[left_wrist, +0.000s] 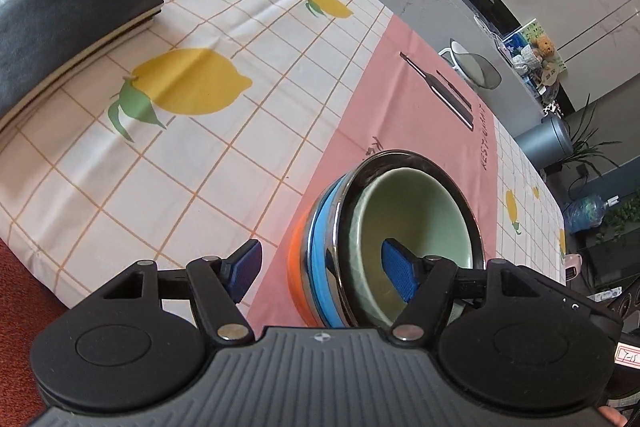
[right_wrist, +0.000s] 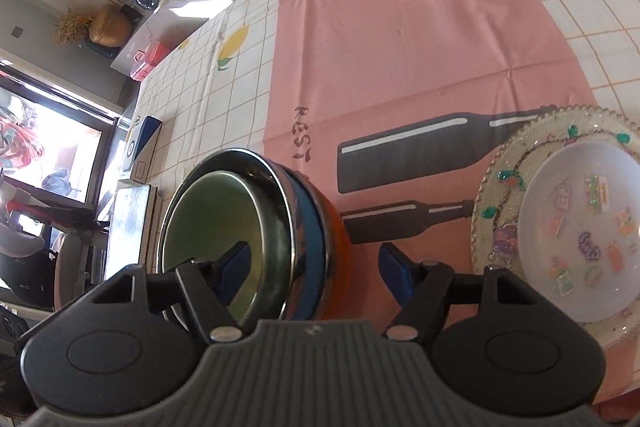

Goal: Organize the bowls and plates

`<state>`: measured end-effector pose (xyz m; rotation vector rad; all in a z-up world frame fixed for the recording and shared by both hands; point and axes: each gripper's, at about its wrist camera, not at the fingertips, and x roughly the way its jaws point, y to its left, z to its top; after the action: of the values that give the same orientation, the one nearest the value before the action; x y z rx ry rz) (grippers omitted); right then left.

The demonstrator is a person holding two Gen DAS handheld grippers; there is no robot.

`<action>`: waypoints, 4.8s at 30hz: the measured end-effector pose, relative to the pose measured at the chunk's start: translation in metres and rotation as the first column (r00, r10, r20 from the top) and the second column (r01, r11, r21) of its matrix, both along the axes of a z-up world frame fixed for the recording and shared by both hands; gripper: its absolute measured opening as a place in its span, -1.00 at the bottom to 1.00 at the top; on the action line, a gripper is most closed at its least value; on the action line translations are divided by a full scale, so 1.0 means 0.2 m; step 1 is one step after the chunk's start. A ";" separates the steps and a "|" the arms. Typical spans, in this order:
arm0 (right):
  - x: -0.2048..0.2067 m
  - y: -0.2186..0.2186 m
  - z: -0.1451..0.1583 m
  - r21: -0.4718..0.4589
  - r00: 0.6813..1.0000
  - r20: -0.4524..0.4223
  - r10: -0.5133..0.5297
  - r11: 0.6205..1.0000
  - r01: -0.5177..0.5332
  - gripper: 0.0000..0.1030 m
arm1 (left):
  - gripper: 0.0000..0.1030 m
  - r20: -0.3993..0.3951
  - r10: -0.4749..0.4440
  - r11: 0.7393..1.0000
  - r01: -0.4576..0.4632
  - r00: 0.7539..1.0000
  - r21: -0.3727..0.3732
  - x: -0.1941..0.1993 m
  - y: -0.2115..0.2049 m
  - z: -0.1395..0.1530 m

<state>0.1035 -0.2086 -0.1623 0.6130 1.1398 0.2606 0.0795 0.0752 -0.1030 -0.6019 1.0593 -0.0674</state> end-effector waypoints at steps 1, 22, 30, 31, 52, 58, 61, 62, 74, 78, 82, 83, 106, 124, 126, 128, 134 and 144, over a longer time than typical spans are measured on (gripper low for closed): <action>0.00 0.00 -0.01 0.004 1.000 -0.005 -0.002 1.000 0.002 0.23 | 0.49 -0.007 0.005 1.000 -0.005 1.000 -0.007 0.01 0.00 -0.02; 0.04 0.01 -0.07 0.047 0.999 -0.037 -0.029 0.998 0.030 -0.08 | -0.04 -0.037 0.000 1.000 -0.001 0.999 -0.031 0.03 -0.04 -0.07; 0.01 0.00 -0.04 0.057 0.999 -0.016 -0.029 0.998 0.030 -0.10 | -0.03 -0.027 0.006 1.000 -0.006 1.000 -0.021 0.01 -0.05 0.00; 0.01 -0.01 -0.03 0.063 0.999 -0.013 -0.031 0.998 0.032 -0.10 | -0.03 -0.021 0.002 1.000 -0.002 1.000 -0.015 0.01 -0.06 0.01; -0.25 -0.84 0.23 0.019 0.973 0.039 -0.229 0.973 0.229 -0.10 | -0.04 0.033 -0.262 0.963 0.264 0.964 -0.060 0.07 -0.88 0.12; -0.26 -0.93 0.15 -0.001 0.967 0.009 -0.253 0.967 0.253 -0.10 | -0.04 -0.006 -0.277 0.959 0.275 0.961 -0.069 0.08 -0.93 0.03; -0.25 -0.94 0.11 0.001 0.967 -0.011 -0.255 0.967 0.255 -0.10 | -0.04 -0.023 -0.276 0.960 0.275 0.961 -0.061 0.08 -0.94 0.01; -0.25 -0.94 0.10 0.003 0.967 -0.016 -0.255 0.967 0.255 -0.11 | -0.04 -0.027 -0.276 0.960 0.274 0.961 -0.059 0.08 -0.94 0.00; -0.23 -0.94 0.04 0.001 0.966 -0.042 -0.253 0.967 0.254 -0.11 | -0.04 -0.041 -0.280 0.959 0.278 0.959 -0.052 0.07 -0.95 -0.02; -0.22 -0.94 0.04 0.002 0.967 -0.040 -0.251 0.968 0.252 -0.11 | -0.04 -0.042 -0.282 0.959 0.280 0.958 -0.049 0.08 -0.96 -0.01; -0.22 -0.95 0.03 0.006 0.965 -0.052 -0.256 0.967 0.256 -0.11 | -0.04 -0.047 -0.297 0.955 0.296 0.954 -0.026 0.08 -0.98 0.00; -0.22 -0.95 0.03 0.006 0.964 -0.054 -0.259 0.966 0.259 -0.11 | -0.04 -0.047 -0.298 0.955 0.297 0.953 -0.021 0.08 -0.99 0.00; -0.26 -0.90 0.19 -0.119 0.979 0.075 -0.188 0.973 0.196 0.39 | 0.46 0.118 -0.314 0.946 0.299 0.942 0.129 0.01 -0.97 0.22; -0.73 -0.61 0.73 -0.397 0.813 0.575 0.087 0.899 0.184 0.78 | 0.50 0.522 -0.400 0.865 0.121 0.753 0.487 -0.48 -0.84 0.66; -0.79 -0.57 0.72 -0.411 0.800 0.590 0.106 0.892 0.185 0.81 | 0.50 0.529 -0.392 0.861 0.099 0.753 0.498 -0.51 -0.82 0.66; -0.85 -0.52 0.71 -0.429 0.788 0.604 0.124 0.883 0.190 0.82 | 0.50 0.526 -0.380 0.857 0.076 0.761 0.509 -0.54 -0.80 0.64; -1.00 -0.42 0.67 -0.440 0.775 0.621 0.116 0.870 0.222 0.91 | 0.66 0.509 -0.392 0.807 0.021 0.766 0.590 -0.65 -0.78 0.59; -1.09 -0.33 0.48 -0.470 0.800 0.595 0.081 0.842 0.264 0.94 | 0.70 0.407 -0.383 0.788 0.063 0.829 0.613 -0.69 -0.77 0.40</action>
<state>-0.1141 -0.2739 -0.0658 0.0590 0.5115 0.0251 -0.0593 -0.0787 -0.0237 0.1225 0.5650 -0.1102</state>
